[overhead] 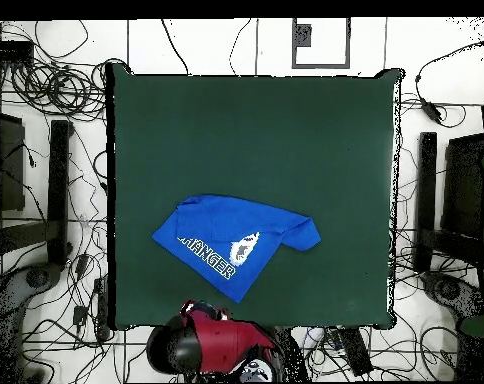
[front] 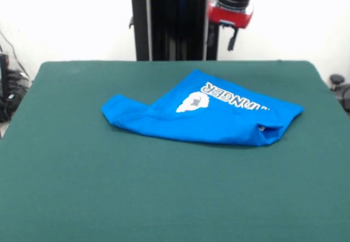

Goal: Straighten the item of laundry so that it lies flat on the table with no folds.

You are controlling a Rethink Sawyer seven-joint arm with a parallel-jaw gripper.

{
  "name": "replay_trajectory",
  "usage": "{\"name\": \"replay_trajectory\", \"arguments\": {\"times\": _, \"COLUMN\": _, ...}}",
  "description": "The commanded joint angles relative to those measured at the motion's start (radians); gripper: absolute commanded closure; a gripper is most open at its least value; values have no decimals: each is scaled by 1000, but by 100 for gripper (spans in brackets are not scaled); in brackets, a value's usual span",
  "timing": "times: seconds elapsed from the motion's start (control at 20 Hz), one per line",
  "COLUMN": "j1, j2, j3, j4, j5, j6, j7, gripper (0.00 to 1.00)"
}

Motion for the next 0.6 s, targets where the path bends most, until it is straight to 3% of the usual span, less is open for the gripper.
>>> {"name": "replay_trajectory", "arguments": {"times": 0.05, "j1": 43, "j2": 113, "j3": 42, "j4": -88, "j5": 82, "j6": -155, "j7": 219, "gripper": 0}}
{"name": "replay_trajectory", "arguments": {"times": 0.25, "j1": 40, "j2": 138, "j3": 53, "j4": -83, "j5": 129, "j6": -218, "j7": 254, "gripper": 0}}
{"name": "replay_trajectory", "arguments": {"times": 0.6, "j1": 97, "j2": 177, "j3": 33, "j4": -66, "j5": 305, "j6": -348, "j7": 348, "gripper": 0}}
